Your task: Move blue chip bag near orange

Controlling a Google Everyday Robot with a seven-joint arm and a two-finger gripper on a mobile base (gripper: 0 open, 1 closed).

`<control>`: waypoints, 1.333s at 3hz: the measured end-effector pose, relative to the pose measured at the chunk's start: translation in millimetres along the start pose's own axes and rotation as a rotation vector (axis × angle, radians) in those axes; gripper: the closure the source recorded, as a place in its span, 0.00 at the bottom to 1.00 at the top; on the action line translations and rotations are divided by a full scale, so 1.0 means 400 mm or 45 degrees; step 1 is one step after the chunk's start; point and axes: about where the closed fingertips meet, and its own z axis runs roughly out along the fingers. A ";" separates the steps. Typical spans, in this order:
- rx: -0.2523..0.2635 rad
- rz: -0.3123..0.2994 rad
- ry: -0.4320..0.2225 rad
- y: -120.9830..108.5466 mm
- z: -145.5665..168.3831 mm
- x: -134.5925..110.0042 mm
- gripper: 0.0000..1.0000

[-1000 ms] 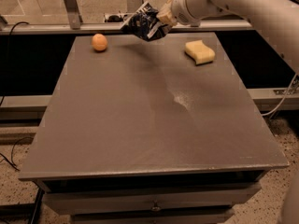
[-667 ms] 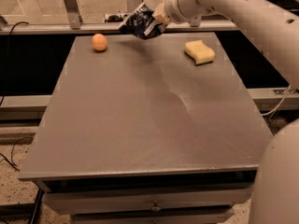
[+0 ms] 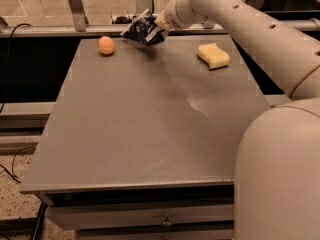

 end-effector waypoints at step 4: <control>-0.046 0.199 -0.016 0.095 0.138 -0.012 0.36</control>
Offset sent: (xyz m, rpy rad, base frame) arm 0.0307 0.0344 -0.0332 0.1077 0.0523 -0.0737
